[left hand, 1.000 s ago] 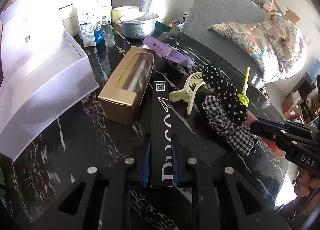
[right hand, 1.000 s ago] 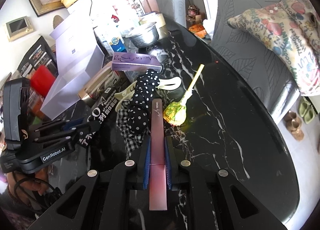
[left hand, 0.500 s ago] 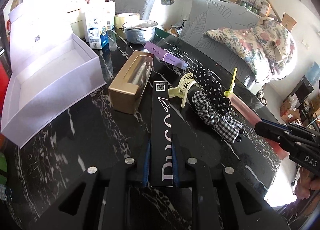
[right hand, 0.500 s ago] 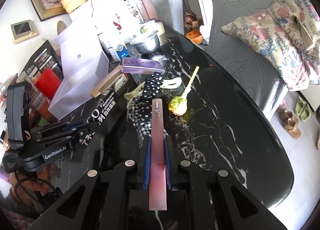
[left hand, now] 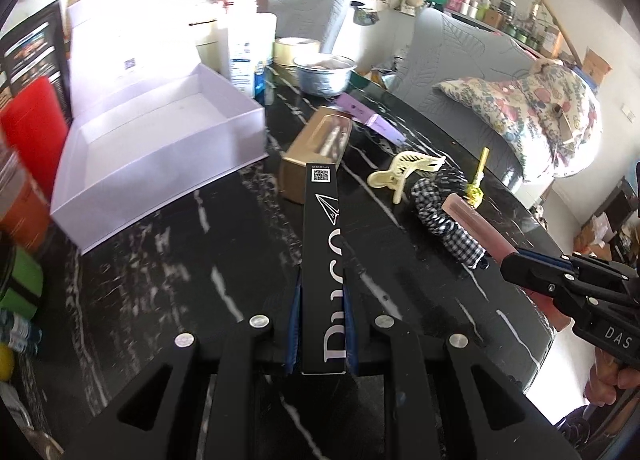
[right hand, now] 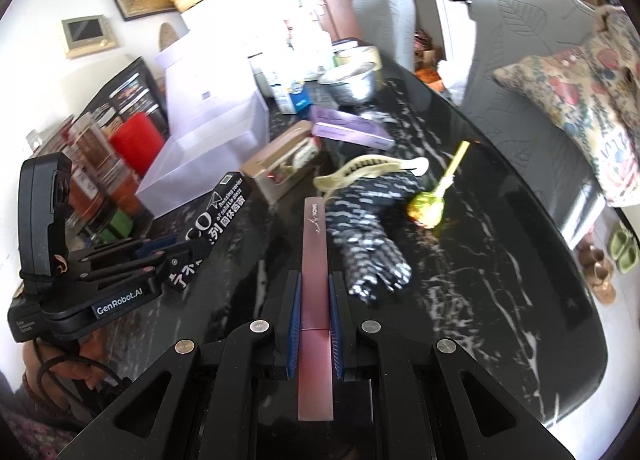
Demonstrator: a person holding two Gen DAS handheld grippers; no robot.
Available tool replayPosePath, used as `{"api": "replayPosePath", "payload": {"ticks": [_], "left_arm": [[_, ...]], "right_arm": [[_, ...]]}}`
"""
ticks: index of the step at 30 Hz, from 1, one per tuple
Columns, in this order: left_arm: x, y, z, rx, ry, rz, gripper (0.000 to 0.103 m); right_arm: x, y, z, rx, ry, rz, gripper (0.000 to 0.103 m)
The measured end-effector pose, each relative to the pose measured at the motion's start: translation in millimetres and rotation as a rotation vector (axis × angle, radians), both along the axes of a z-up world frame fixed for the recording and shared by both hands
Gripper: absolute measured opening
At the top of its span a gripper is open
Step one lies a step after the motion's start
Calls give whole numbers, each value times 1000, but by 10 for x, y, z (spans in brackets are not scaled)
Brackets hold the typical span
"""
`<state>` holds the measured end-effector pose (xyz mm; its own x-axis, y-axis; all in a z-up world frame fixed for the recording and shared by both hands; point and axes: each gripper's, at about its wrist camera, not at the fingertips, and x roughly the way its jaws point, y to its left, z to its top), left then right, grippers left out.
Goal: Organize rigid objects
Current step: 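Carry the DUCO box and pink tube with both grippers toward the open white box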
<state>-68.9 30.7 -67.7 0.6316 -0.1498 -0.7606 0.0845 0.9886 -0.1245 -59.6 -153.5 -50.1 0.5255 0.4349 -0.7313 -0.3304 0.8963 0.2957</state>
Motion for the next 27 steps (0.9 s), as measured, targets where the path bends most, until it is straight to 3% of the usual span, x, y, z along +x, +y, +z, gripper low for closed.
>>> {"api": "replayPosePath", "payload": {"ticks": [27], "left_arm": [[-487,539,151,-5,-34,231,18]], "right_arm": [[-96,807,40,18,-17,293,13]]}}
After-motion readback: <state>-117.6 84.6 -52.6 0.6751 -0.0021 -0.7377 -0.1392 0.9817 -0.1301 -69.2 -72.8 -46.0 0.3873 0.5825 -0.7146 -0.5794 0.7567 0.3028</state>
